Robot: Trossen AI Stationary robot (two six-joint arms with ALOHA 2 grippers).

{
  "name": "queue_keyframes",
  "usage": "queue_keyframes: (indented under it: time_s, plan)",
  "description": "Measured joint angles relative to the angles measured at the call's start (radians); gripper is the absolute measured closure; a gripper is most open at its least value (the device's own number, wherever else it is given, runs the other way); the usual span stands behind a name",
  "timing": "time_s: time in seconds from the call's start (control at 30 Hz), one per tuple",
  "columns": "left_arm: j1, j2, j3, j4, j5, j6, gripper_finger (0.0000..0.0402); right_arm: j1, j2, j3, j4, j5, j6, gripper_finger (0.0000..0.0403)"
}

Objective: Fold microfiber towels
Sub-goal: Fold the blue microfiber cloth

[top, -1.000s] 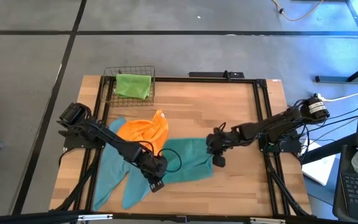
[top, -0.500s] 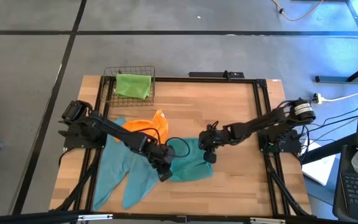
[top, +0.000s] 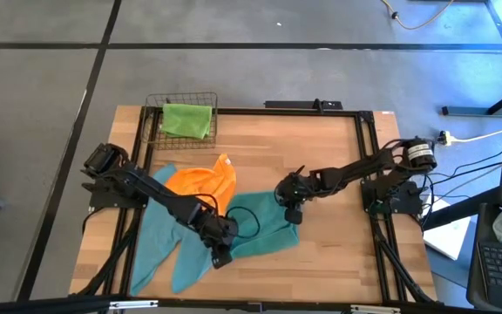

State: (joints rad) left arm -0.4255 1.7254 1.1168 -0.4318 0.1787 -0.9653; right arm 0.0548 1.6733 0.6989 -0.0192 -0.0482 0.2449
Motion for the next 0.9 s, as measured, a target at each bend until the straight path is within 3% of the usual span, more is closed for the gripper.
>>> queue_keyframes:
  time_s: [0.13, 0.33, 0.57, 0.9]
  plan:
    - [0.023, -0.041, 0.005, -0.018, -0.044, 0.023, 0.0221, -0.027, -0.001, 0.002, -0.043, -0.002, -0.035, 0.0334]
    - [0.097, -0.155, 0.035, -0.131, -0.164, 0.114, 0.0225, -0.081, -0.003, 0.002, -0.11, 0.098, -0.04, 0.0334]
    - [0.209, -0.208, 0.021, -0.253, -0.397, 0.294, 0.0226, -0.128, -0.005, 0.003, -0.14, 0.107, -0.031, 0.0334]
    - [0.473, 0.015, -0.018, 0.1, -0.17, 0.595, 0.0226, -0.18, -0.032, 0.061, -0.281, 0.155, -0.01, 0.0338]
